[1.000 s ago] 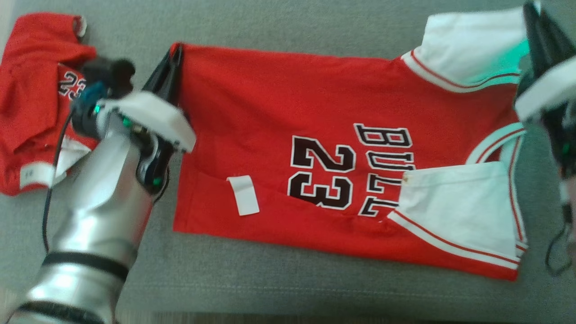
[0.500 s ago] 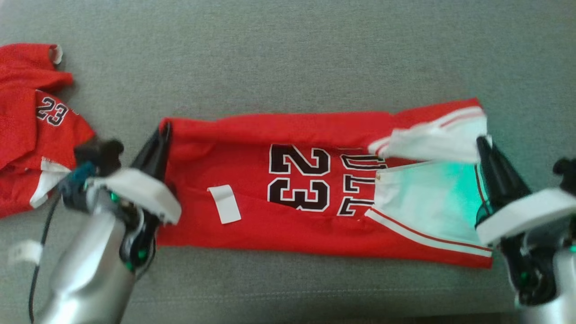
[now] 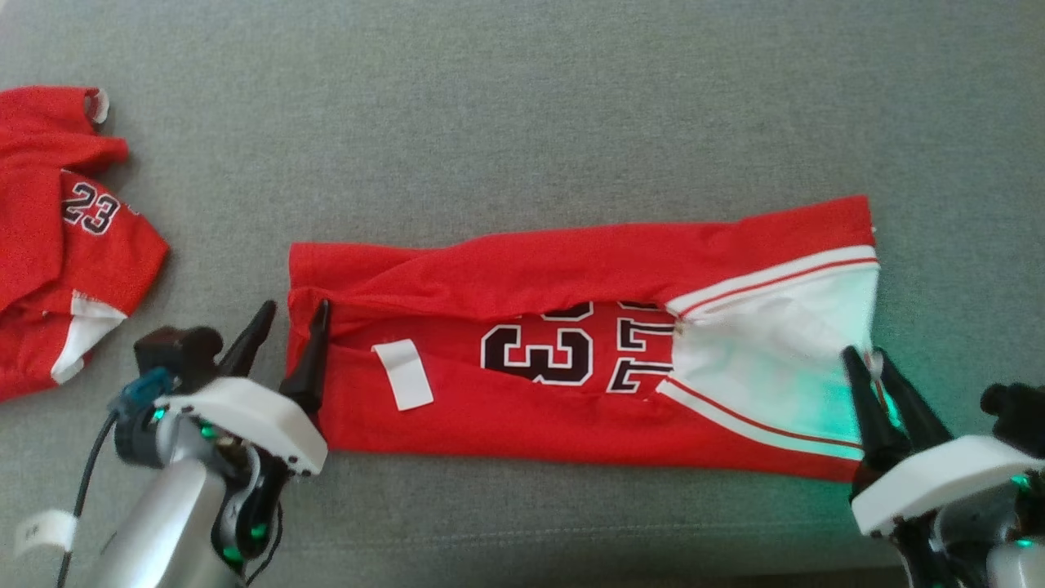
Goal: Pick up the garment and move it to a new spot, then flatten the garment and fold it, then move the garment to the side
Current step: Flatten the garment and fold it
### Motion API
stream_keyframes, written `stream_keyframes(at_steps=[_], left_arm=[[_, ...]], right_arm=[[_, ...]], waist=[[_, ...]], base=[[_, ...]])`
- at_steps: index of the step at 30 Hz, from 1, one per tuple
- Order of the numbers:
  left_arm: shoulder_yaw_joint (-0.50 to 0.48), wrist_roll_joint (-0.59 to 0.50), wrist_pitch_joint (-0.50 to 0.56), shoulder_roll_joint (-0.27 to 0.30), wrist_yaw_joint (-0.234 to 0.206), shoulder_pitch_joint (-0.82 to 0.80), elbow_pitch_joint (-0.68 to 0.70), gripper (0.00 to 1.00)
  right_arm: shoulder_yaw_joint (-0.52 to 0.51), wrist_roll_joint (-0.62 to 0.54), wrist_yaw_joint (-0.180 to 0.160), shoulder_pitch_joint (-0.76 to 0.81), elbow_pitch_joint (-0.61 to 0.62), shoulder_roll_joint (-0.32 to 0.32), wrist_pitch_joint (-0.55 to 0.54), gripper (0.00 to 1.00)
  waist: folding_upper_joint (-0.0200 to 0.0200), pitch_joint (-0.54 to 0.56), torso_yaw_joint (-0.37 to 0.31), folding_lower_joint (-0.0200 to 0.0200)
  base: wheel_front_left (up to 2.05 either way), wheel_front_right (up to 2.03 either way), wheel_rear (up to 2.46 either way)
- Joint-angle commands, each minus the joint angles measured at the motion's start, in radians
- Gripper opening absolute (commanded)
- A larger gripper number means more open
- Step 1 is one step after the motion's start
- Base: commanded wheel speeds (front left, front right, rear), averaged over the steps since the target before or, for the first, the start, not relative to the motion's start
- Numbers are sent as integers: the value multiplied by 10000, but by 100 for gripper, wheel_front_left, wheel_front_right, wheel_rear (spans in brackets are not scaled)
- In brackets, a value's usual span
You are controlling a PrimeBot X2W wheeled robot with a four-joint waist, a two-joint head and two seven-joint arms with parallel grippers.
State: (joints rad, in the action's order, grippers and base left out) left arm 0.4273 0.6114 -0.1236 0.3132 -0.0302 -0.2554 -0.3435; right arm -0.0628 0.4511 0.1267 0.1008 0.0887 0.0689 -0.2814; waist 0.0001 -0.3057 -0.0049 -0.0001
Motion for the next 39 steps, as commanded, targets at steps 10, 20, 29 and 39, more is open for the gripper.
stream_keyframes(at_steps=[10,20,29,39], left_arm=[[-652,-1010,-1139,315,-1456,976,1668,100],[-701,-2089,-1353,297,-2274,1717,3715,100],[-582,-2287,-1345,391,-2485,2092,3958,100],[-529,-2353,-1340,394,-2587,2039,4048,100]], right_arm=[[284,-1381,40,251,1649,-20,1135,100],[186,-2312,40,112,2218,135,1313,100],[274,-2285,40,377,2229,86,1257,100],[279,-2071,40,337,2005,182,1095,100]], waist=[[-1,595,8,1],[-1,1431,132,1],[-1,1751,91,1],[-1,1655,89,1]], base=[[0,0,0],[0,0,0],[0,0,0],[0,0,0]])
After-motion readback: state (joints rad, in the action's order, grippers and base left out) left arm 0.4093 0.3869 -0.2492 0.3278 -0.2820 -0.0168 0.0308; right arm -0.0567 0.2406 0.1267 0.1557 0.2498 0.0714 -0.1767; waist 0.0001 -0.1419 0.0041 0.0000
